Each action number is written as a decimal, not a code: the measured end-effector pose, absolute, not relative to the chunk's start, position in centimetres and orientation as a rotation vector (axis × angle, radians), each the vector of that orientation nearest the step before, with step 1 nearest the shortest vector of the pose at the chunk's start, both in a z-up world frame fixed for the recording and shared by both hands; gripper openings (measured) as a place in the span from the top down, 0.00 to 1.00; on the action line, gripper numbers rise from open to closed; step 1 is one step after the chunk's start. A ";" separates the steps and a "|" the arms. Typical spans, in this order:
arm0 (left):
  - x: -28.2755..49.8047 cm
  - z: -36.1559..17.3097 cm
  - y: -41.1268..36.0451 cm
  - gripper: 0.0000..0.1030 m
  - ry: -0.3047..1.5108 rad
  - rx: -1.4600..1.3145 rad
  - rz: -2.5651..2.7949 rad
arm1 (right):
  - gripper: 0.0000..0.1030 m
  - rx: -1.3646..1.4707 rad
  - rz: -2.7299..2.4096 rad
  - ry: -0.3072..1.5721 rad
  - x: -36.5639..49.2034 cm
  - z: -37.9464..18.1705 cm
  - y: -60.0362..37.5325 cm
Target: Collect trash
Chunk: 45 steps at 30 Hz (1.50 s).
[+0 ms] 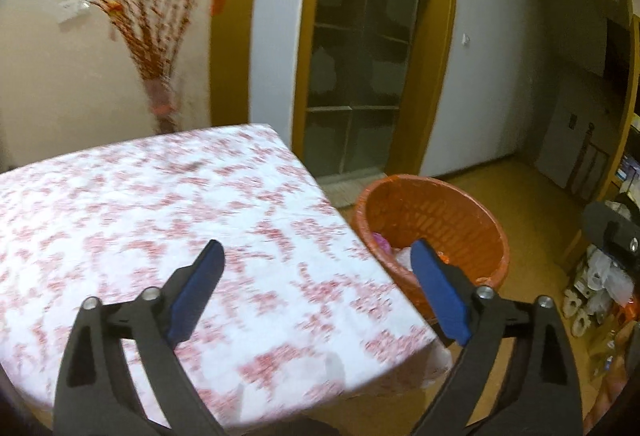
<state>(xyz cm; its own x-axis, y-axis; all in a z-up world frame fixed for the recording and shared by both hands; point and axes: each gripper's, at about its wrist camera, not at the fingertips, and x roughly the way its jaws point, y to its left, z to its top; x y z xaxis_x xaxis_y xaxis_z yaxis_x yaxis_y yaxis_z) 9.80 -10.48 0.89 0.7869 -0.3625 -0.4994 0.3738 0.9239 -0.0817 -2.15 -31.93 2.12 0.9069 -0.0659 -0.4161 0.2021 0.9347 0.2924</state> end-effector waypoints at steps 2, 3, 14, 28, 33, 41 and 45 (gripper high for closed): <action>8.5 1.2 -9.1 0.04 0.509 0.023 -0.365 | 0.02 0.288 -0.153 0.393 -3.3 2.3 -30.7; 7.7 1.3 -8.2 0.04 0.494 0.022 -0.347 | 0.02 0.257 -0.161 0.381 -3.9 2.3 -29.9; 2.3 1.2 -3.5 0.04 0.439 0.011 -0.215 | 0.02 0.157 -0.198 0.389 -7.9 1.2 -24.8; 0.0 0.3 -1.1 0.04 0.446 -0.025 -0.149 | 0.02 0.124 -0.354 0.454 -8.7 -0.5 -23.3; 0.2 -0.3 -1.0 0.04 0.467 -0.028 -0.141 | 0.02 0.114 -0.386 0.459 -8.8 -0.9 -23.2; -0.1 -0.7 -1.1 0.04 0.473 -0.021 -0.127 | 0.02 0.122 -0.402 0.481 -8.9 -1.3 -23.3; -0.2 -0.8 -1.2 0.04 0.480 -0.019 -0.124 | 0.02 0.128 -0.396 0.499 -8.9 -1.6 -23.1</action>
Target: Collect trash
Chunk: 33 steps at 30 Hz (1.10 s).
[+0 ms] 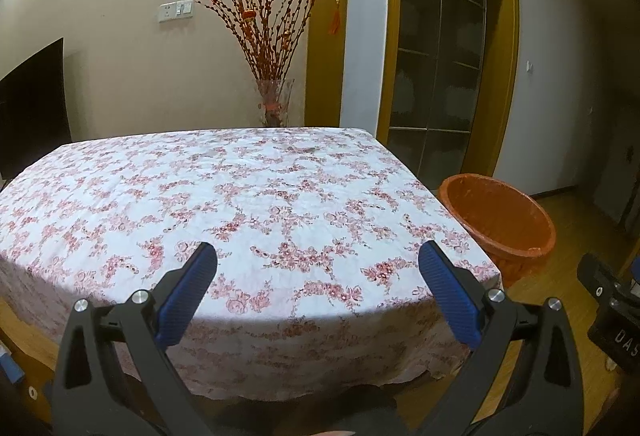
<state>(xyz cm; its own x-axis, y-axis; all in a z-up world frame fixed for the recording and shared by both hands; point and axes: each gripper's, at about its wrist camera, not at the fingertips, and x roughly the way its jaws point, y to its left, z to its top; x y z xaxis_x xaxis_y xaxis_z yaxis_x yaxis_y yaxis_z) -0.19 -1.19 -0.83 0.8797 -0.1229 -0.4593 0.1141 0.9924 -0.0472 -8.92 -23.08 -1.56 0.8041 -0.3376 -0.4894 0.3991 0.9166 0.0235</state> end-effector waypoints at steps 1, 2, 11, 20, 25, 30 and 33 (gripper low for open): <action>-0.2 -0.8 -1.1 0.04 0.482 -0.019 -0.123 | 0.02 0.129 -0.392 0.504 -8.9 -1.6 -23.0; -0.2 -0.8 -1.1 0.04 0.483 -0.020 -0.124 | 0.02 0.130 -0.389 0.507 -8.9 -1.7 -22.9; -0.3 -1.1 -1.2 0.04 0.492 -0.021 -0.122 | 0.02 0.136 -0.391 0.523 -8.8 -1.9 -22.8; -0.6 -1.1 -1.2 0.04 0.489 -0.022 -0.113 | 0.02 0.138 -0.388 0.525 -8.8 -1.9 -22.7; -0.7 -0.9 -1.1 0.04 0.483 -0.023 -0.106 | 0.02 0.140 -0.383 0.523 -9.0 -2.0 -22.6; -0.8 -0.7 -1.1 0.04 0.479 -0.024 -0.102 | 0.02 0.140 -0.378 0.522 -9.0 -1.9 -22.7; -0.8 -0.5 -1.2 0.04 0.475 -0.023 -0.100 | 0.02 0.142 -0.375 0.523 -9.1 -1.9 -22.7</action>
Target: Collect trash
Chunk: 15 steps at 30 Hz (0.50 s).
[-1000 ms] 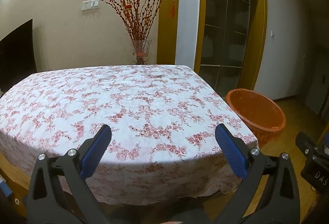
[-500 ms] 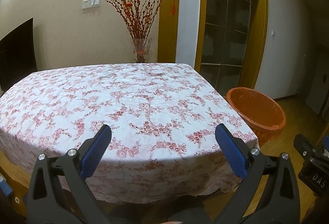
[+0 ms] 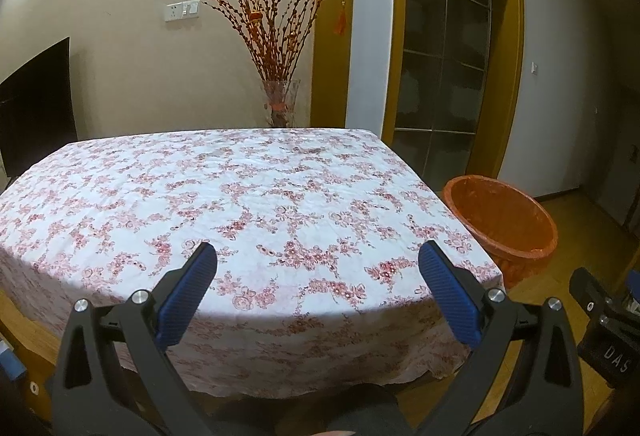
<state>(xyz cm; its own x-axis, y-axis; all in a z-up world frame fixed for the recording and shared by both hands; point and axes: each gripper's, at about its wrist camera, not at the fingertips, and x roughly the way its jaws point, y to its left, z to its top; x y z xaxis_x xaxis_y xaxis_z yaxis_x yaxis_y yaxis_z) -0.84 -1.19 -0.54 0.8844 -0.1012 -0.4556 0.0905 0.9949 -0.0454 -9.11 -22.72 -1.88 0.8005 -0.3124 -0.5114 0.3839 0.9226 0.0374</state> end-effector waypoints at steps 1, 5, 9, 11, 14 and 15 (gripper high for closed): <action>-0.9 -0.5 -1.2 0.04 0.474 -0.023 -0.099 | 0.02 0.142 -0.375 0.522 -9.1 -1.9 -22.7; -1.0 -0.4 -1.2 0.04 0.469 -0.024 -0.099 | 0.02 0.142 -0.375 0.522 -9.1 -1.9 -22.7; -1.1 -0.2 -1.2 0.04 0.466 -0.023 -0.099 | 0.02 0.142 -0.375 0.523 -9.1 -1.9 -22.7; -1.1 -0.2 -1.3 0.04 0.465 -0.021 -0.100 | 0.02 0.143 -0.377 0.523 -9.1 -1.9 -22.7; -1.1 -0.2 -1.4 0.04 0.467 -0.021 -0.098 | 0.02 0.144 -0.377 0.524 -9.1 -1.9 -22.6; -1.1 -0.2 -1.4 0.04 0.466 -0.021 -0.098 | 0.02 0.143 -0.376 0.524 -9.1 -1.9 -22.6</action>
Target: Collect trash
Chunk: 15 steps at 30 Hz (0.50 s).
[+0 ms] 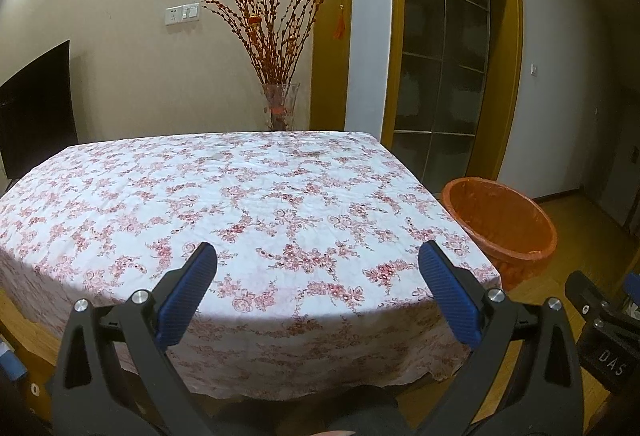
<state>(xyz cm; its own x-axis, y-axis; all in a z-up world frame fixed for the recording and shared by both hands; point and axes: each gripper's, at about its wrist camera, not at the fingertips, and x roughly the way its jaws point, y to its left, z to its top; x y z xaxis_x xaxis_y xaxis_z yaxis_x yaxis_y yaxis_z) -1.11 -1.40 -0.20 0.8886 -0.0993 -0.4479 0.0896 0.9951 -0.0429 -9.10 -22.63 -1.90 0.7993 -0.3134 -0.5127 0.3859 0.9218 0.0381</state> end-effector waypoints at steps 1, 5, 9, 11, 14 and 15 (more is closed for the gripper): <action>-1.1 -0.2 -1.4 0.04 0.467 -0.022 -0.098 | 0.02 0.143 -0.376 0.524 -9.1 -1.9 -22.6; -1.0 -0.2 -1.3 0.04 0.467 -0.022 -0.098 | 0.02 0.145 -0.373 0.528 -9.1 -1.9 -22.4; -1.0 -0.2 -1.3 0.04 0.469 -0.020 -0.099 | 0.02 0.149 -0.373 0.531 -9.1 -2.0 -22.5; -1.0 -0.3 -1.3 0.04 0.470 -0.020 -0.100 | 0.02 0.150 -0.371 0.533 -9.1 -2.0 -22.7; -1.0 -0.3 -1.3 0.04 0.470 -0.020 -0.099 | 0.02 0.150 -0.371 0.533 -9.1 -2.1 -22.7; -1.0 -0.3 -1.3 0.04 0.471 -0.020 -0.100 | 0.02 0.151 -0.371 0.533 -9.1 -2.1 -22.7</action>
<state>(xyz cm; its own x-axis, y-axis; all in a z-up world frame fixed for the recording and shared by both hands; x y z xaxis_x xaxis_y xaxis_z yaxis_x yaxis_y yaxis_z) -1.04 -1.33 -0.29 0.8864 -0.1008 -0.4517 0.0915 0.9949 -0.0426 -9.08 -22.66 -2.06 0.7969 -0.3054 -0.5213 0.3828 0.9227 0.0447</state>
